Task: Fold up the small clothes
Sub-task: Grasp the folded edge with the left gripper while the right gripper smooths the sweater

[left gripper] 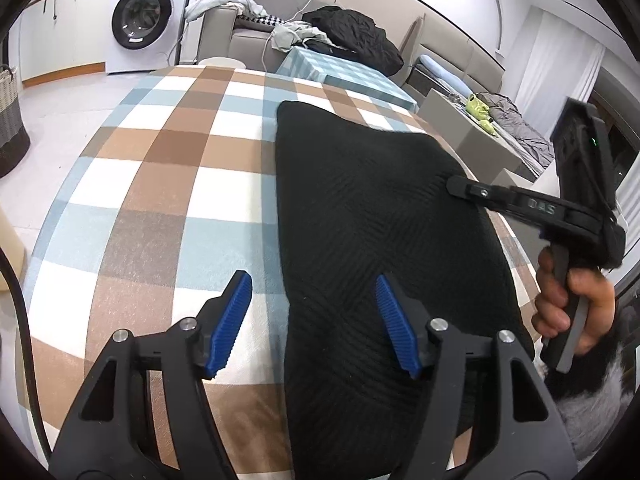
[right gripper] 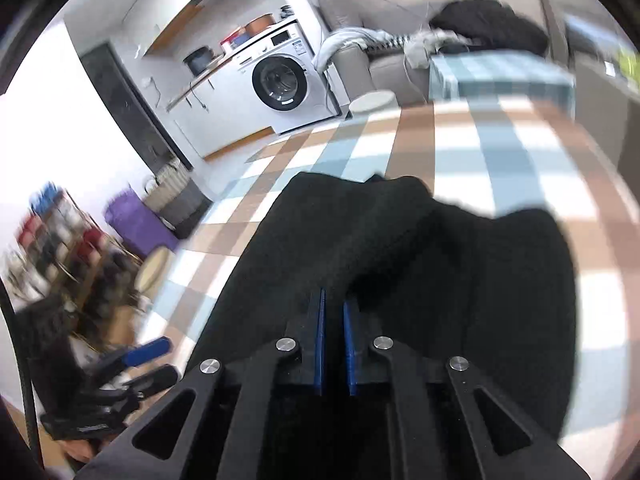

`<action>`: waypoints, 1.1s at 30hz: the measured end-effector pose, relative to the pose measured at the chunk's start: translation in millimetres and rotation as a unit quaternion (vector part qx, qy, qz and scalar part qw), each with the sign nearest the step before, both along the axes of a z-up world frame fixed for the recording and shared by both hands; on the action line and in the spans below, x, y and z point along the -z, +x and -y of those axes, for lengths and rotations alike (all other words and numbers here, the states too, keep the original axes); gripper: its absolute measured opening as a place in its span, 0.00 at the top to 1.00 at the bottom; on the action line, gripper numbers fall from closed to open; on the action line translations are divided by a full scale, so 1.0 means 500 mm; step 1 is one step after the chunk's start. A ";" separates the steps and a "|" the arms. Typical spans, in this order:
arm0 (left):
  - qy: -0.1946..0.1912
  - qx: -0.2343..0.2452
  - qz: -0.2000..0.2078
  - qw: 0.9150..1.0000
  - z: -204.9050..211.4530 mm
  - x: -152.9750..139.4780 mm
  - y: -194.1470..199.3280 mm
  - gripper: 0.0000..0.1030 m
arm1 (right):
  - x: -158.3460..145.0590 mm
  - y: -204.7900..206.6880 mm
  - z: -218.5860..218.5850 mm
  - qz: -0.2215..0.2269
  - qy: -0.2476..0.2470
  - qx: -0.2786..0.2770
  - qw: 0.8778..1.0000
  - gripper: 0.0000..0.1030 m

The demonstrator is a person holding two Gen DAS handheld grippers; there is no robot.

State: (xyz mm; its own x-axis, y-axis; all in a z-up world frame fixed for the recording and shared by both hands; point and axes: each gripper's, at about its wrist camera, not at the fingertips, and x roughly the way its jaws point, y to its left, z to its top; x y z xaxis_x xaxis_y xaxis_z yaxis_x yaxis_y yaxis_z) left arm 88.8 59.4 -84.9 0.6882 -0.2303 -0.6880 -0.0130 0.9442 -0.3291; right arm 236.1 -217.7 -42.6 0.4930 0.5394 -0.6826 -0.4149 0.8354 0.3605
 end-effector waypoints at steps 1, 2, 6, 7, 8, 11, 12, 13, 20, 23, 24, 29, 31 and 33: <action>0.002 0.004 0.000 1.000 0.006 0.000 0.003 0.40 | 0.009 0.012 0.001 -0.006 -0.017 0.014 1.000 0.92; 0.004 0.006 -0.001 1.000 0.012 0.002 0.004 0.40 | 0.022 0.022 0.003 -0.019 -0.026 0.020 0.999 0.92; 0.011 0.019 -0.011 1.000 0.036 0.012 0.008 0.40 | 0.072 0.037 0.023 -0.080 -0.019 0.035 0.996 0.85; 0.012 0.022 -0.012 1.000 0.041 0.015 0.008 0.40 | 0.072 0.030 0.030 -0.089 -0.001 0.032 0.995 0.81; 0.013 0.026 -0.013 0.999 0.047 0.017 0.006 0.40 | 0.070 0.019 0.037 -0.094 0.010 0.029 0.995 0.78; 0.013 0.036 -0.017 0.999 0.060 0.025 0.003 0.40 | 0.071 -0.033 0.054 -0.111 0.039 0.011 0.993 0.67; 0.015 0.036 -0.018 0.999 0.061 0.027 0.003 0.40 | 0.074 -0.047 0.056 -0.121 0.050 0.001 0.991 0.67; 0.020 0.036 -0.019 0.999 0.064 0.029 0.002 0.40 | 0.077 -0.068 0.055 -0.129 0.061 -0.013 0.990 0.67; 0.019 0.037 -0.016 0.999 0.058 0.025 -0.003 0.40 | 0.042 -0.136 0.024 -0.069 0.032 -0.032 0.997 0.92; 0.022 0.039 -0.022 0.999 0.058 0.031 -0.004 0.39 | 0.062 -0.127 0.019 -0.084 -0.007 -0.024 0.996 0.91; 0.025 0.039 -0.026 0.999 0.058 0.036 -0.003 0.39 | 0.071 -0.125 0.018 -0.096 -0.014 -0.027 0.995 0.89; 0.031 0.044 -0.037 0.998 0.060 0.051 -0.008 0.39 | 0.047 -0.141 0.075 -0.079 0.017 -0.004 0.997 0.61; 0.030 0.046 -0.039 0.998 0.059 0.055 -0.007 0.39 | 0.051 -0.137 0.109 -0.088 0.036 0.009 0.995 0.56; 0.031 0.047 -0.040 0.998 0.058 0.058 -0.005 0.39 | 0.067 -0.122 0.124 -0.114 0.052 0.012 0.992 0.48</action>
State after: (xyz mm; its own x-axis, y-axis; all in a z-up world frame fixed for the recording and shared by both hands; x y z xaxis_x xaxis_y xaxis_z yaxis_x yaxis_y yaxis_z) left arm 86.2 30.1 -113.8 0.6074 -0.2470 -0.7550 0.0527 0.9609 -0.2720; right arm 175.2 -279.8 -75.9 0.3461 0.6024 -0.7192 -0.2930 0.7977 0.5271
